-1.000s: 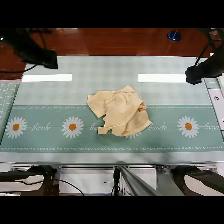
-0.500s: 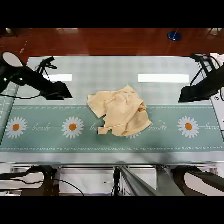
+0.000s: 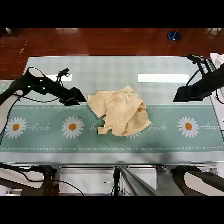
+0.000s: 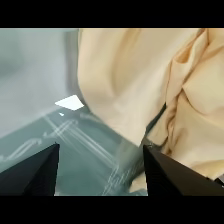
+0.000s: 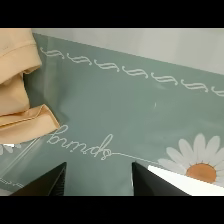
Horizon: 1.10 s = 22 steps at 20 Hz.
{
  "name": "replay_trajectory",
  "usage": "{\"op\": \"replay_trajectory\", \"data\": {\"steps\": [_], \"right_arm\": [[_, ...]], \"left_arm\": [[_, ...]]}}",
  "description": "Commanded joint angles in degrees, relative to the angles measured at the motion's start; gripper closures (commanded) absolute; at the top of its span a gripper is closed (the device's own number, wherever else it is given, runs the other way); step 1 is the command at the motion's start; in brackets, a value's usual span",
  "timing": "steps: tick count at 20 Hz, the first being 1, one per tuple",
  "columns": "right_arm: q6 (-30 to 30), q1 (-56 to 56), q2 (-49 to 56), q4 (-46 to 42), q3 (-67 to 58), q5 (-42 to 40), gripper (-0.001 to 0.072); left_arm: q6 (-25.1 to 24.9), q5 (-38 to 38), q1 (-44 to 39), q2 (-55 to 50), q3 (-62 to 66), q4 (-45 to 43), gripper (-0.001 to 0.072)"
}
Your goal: Fold the shirts.
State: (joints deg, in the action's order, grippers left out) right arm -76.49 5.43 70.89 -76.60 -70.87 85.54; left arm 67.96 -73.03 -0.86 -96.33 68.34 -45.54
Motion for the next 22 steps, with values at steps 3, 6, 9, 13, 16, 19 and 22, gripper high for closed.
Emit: {"op": "replay_trajectory", "data": {"steps": [3,6,9,13,16,19,22], "right_arm": [[-0.9,0.0,0.0,1.8,0.1,-0.6,0.023],[-1.2,0.0,0.0,3.2,0.1,-0.5,0.0236],[-1.3,0.0,0.0,5.6,0.1,-0.5,0.0236],[-1.1,0.0,0.0,14.3,0.1,0.6,0.0234],[1.6,0.0,0.0,25.4,0.4,2.3,0.0182],[1.9,-0.1,0.0,30.6,3.1,1.2,0.0126],[1.8,-4.2,0.0,33.6,6.7,-1.5,0.0126]], "left_arm": [[0.0,3.3,-5.5,-4.4,1.4,1.2,0.0084],[3.0,6.5,-7.6,-5.5,3.0,2.1,0.0085],[4.8,7.4,-9.2,-6.7,5.4,2.1,0.0198],[4.7,5.7,-10.3,-7.7,7.9,2.1,0.0679],[4.5,2.5,-9.5,-7.7,9.4,2.1,0.0679],[3.6,0.4,-9.1,-7.6,10.5,2.1,0.0679],[3.7,0.3,-9.0,-7.6,10.5,2.1,0.068]]}}
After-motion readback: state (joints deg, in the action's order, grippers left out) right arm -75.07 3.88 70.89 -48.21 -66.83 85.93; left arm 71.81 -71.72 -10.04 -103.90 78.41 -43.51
